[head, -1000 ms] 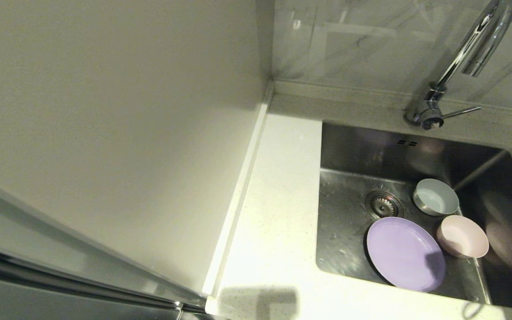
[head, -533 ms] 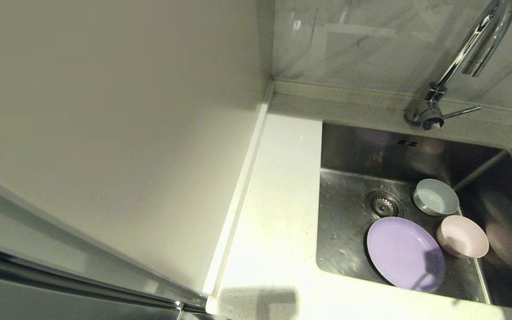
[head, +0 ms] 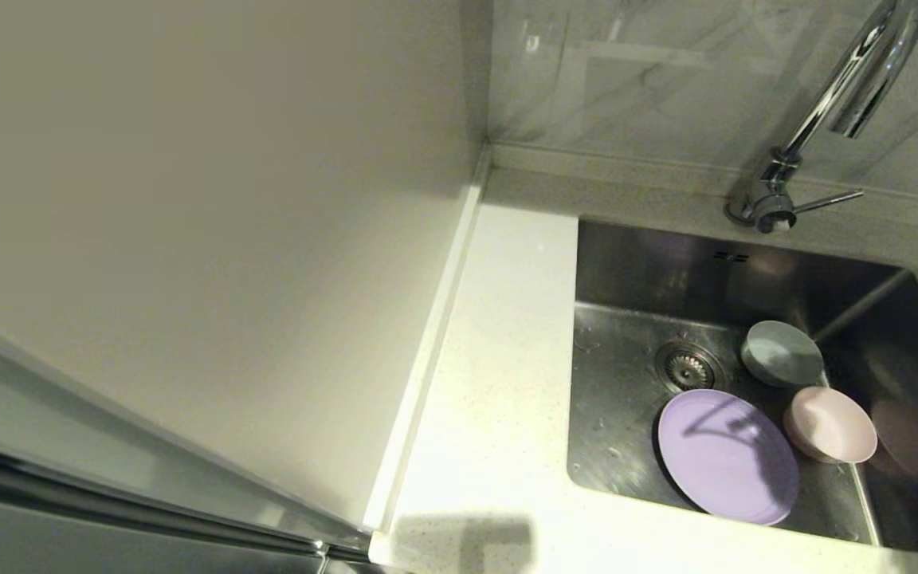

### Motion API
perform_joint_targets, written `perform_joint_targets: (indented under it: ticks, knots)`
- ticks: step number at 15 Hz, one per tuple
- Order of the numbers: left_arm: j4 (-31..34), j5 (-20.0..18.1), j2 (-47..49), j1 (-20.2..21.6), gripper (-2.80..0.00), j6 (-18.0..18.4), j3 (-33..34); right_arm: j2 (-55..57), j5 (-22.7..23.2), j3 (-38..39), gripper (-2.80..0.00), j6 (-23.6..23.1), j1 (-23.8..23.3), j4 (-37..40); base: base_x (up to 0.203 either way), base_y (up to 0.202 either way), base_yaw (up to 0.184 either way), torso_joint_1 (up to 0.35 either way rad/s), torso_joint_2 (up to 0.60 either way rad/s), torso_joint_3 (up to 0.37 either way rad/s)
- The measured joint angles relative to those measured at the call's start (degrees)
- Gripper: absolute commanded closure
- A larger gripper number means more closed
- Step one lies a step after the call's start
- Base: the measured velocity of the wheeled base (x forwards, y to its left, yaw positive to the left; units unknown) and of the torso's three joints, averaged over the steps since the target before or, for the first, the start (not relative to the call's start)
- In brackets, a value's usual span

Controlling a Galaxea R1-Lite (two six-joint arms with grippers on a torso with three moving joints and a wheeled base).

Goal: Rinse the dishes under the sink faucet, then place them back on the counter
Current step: Turn on the faucet

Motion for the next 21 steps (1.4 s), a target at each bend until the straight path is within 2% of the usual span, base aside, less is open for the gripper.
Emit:
perform_joint_targets:
  ticks: [4, 8, 11, 14, 21]
  knots:
    - [0.0, 0.0, 0.0, 0.0, 0.00, 0.0, 0.0, 9.3, 1.5, -11.2, 0.00, 0.7, 0.2, 1.1, 0.000, 0.000, 0.000, 0.000, 0.00, 0.000]
    - [0.0, 0.0, 0.0, 0.0, 0.00, 0.0, 0.0, 17.8, 1.1, -23.6, 0.00, -5.9, -0.2, -1.7, 0.000, 0.000, 0.000, 0.000, 0.00, 0.000]
    - [0.0, 0.0, 0.0, 0.0, 0.00, 0.0, 0.0, 22.3, 1.9, -25.6, 0.00, -10.3, -0.4, -11.2, 0.000, 0.000, 0.000, 0.000, 0.00, 0.000]
    - [0.0, 0.0, 0.0, 0.0, 0.00, 0.0, 0.0, 24.8, 5.1, -26.0, 0.00, -12.5, -0.4, -16.3, 0.000, 0.000, 0.000, 0.000, 0.00, 0.000]
    - [0.0, 0.0, 0.0, 0.0, 0.00, 0.1, 0.0, 27.5, 8.8, -27.2, 0.00, -15.4, -0.5, -19.2, 0.000, 0.000, 0.000, 0.000, 0.00, 0.000]
